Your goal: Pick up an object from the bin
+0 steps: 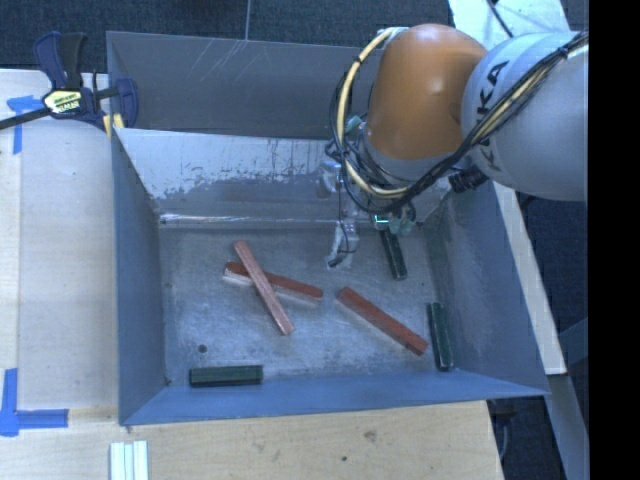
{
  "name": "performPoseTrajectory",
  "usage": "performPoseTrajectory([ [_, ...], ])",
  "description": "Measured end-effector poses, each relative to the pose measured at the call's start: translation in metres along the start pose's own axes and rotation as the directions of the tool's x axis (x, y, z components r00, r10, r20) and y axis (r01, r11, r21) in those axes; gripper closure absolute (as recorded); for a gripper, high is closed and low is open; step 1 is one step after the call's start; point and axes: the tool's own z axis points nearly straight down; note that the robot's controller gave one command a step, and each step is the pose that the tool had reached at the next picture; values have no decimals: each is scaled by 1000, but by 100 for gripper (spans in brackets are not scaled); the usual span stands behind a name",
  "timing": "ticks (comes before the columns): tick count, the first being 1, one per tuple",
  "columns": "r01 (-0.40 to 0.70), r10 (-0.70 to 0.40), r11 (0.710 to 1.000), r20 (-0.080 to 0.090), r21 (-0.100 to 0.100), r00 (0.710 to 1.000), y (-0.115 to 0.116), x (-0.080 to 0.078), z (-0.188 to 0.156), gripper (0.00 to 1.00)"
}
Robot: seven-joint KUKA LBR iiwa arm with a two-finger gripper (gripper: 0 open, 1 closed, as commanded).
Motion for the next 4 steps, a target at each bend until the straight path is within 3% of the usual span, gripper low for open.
performPoseTrajectory([
  [1,-307,307,952,-4,1,952,50,21,109,0],
  [2,-395,395,919,10,-3,919,18,24,78,0],
  [3,-567,567,823,6,-7,823,72,15,79,0],
  [4,-715,715,699,3,-2,699,61,30,110,0],
])
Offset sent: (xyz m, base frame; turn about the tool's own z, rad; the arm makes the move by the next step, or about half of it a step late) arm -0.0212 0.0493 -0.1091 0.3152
